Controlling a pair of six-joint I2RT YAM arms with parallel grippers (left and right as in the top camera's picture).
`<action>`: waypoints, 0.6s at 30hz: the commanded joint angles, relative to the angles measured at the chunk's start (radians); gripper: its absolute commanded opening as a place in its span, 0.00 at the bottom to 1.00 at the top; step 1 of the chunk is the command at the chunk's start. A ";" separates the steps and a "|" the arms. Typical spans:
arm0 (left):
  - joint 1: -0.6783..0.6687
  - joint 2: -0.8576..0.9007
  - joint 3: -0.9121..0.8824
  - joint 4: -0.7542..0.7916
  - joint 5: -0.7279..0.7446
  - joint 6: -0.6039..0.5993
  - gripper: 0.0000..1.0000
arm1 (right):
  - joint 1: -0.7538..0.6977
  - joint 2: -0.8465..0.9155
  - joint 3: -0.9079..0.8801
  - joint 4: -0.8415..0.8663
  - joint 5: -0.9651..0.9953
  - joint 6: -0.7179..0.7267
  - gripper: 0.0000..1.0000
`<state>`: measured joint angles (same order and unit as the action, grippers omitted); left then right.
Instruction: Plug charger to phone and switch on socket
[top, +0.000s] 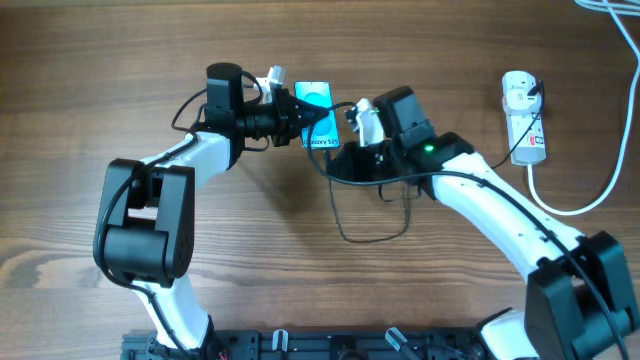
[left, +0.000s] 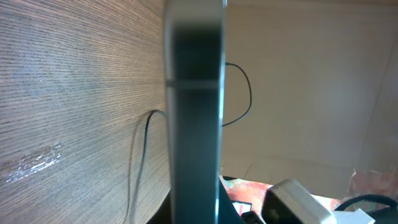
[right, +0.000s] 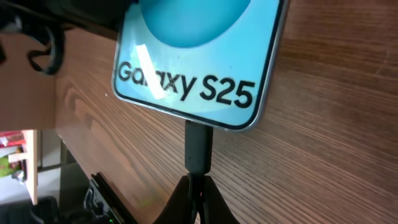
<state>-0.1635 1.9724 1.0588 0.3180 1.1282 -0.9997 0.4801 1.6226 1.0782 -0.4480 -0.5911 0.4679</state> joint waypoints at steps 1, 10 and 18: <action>0.001 0.003 0.019 0.006 0.030 0.020 0.04 | 0.000 -0.030 0.023 0.003 -0.043 0.003 0.04; 0.001 0.003 0.019 0.006 0.029 0.020 0.04 | 0.000 -0.029 0.023 -0.025 -0.062 -0.005 0.05; 0.001 0.003 0.019 0.006 0.004 0.020 0.04 | 0.000 -0.030 0.023 -0.044 -0.062 -0.016 0.05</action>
<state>-0.1635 1.9724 1.0588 0.3176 1.1252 -0.9997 0.4797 1.6207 1.0782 -0.4934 -0.6285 0.4667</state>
